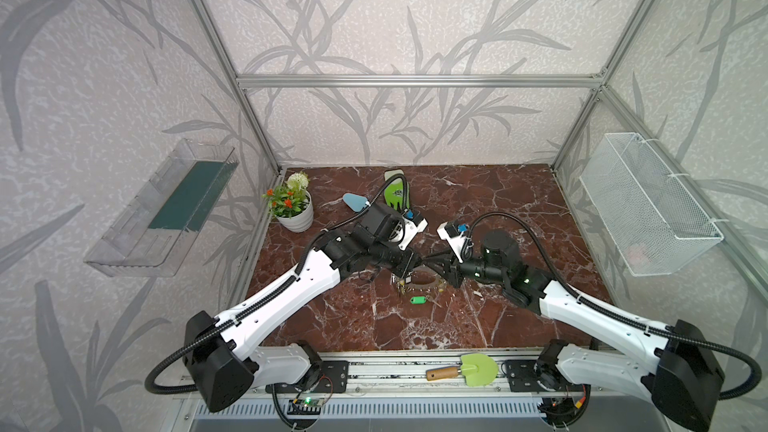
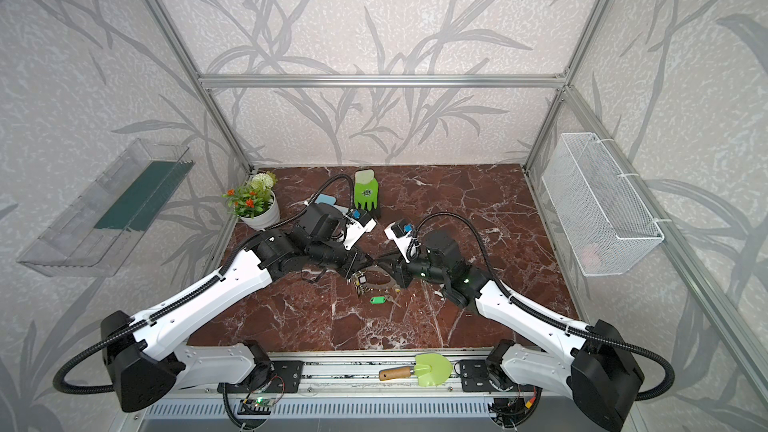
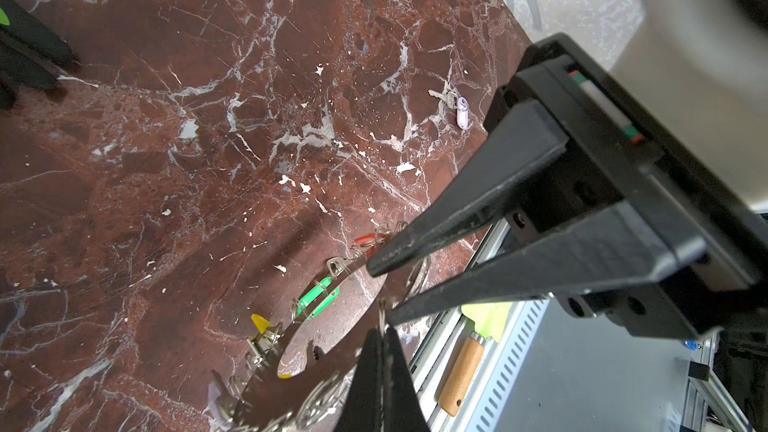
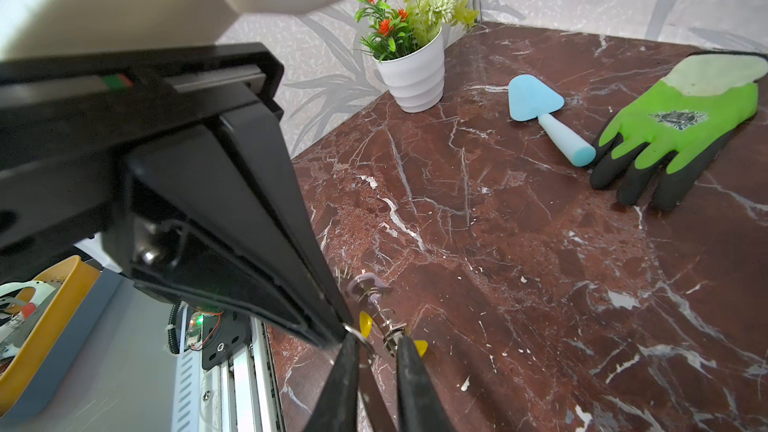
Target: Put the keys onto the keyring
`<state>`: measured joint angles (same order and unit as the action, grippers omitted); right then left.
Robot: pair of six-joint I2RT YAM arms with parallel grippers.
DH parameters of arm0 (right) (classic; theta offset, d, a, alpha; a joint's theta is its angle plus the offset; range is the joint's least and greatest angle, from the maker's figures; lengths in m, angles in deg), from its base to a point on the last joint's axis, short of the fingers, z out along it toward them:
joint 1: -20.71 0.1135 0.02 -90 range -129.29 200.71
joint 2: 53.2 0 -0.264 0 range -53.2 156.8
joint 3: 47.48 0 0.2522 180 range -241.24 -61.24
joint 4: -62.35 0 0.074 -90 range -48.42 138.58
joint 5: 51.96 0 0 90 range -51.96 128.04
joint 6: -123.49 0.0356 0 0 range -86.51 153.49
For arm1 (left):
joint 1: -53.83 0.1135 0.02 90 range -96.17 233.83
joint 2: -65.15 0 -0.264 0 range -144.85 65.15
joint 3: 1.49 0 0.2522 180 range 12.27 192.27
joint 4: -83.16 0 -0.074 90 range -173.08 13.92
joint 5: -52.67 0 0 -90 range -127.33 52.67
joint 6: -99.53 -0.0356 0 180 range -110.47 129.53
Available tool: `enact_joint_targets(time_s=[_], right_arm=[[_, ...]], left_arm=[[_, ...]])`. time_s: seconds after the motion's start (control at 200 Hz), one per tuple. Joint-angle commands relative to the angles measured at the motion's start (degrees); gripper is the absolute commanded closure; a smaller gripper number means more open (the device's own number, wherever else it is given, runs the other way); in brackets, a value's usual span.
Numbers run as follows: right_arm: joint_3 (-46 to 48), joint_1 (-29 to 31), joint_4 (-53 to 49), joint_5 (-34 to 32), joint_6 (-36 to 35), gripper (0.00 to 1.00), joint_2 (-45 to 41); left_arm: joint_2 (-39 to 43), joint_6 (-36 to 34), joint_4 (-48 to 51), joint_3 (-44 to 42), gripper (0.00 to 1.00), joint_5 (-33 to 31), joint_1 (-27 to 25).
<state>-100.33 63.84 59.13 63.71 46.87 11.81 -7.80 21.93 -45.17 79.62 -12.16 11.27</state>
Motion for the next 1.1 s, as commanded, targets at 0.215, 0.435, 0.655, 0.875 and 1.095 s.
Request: enact_joint_targets(time_s=[0.215,0.435,0.655,0.875,1.095], right_arm=[[-1.9,1.2,1.8,3.1,-1.1,0.84,1.8],[-2.0,1.5,2.4,3.2,-1.0,1.0,2.4],[-1.1,1.5,1.4,0.2,-0.6,1.0,1.4],[-1.4,1.5,-4.6,-8.0,-1.0,0.72,-2.3],[1.5,0.8,-11.0,-16.7,-0.3,0.56,-10.8]], left_arm=[[1.6,-1.0,-3.1,1.1,1.0,2.3,0.3],[1.4,-1.0,-3.5,0.7,1.0,2.8,0.2],[1.4,-0.9,-3.3,0.3,1.0,0.7,0.4],[1.4,0.0,-3.8,-0.6,1.0,-0.1,0.4],[1.9,0.3,-3.8,-1.7,1.0,-0.7,0.4]])
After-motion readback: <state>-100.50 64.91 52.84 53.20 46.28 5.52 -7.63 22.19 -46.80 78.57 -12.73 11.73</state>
